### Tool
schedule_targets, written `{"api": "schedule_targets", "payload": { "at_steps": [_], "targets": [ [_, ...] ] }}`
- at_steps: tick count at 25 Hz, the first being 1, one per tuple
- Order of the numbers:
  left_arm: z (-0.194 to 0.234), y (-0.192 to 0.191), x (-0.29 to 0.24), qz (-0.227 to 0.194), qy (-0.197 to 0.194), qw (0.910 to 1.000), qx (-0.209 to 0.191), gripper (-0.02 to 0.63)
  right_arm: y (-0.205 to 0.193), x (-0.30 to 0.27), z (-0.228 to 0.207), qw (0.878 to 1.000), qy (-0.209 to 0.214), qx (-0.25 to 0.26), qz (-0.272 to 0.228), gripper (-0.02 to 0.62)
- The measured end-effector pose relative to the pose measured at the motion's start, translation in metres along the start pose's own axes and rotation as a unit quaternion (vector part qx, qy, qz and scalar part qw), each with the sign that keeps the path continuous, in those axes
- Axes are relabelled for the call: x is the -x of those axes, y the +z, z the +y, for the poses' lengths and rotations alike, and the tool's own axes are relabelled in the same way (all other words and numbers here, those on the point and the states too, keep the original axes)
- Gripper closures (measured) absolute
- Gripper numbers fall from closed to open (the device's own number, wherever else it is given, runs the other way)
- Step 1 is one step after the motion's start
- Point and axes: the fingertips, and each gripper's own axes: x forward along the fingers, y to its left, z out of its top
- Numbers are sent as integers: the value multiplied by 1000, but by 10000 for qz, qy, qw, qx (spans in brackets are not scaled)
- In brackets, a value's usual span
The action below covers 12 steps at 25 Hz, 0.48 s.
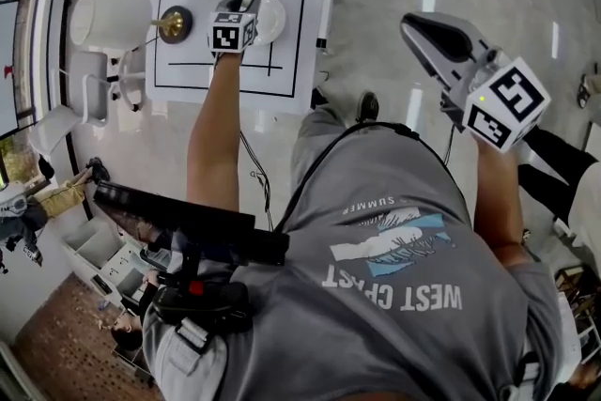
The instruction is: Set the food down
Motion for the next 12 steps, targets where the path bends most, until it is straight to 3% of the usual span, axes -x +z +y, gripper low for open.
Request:
{"api": "schedule_targets", "payload": {
  "at_steps": [12],
  "targets": [
    [-1, -33, -32, 955, 26, 9907, -972, 503, -6, 1, -9, 9999, -121, -80, 50, 588]
  ]
}}
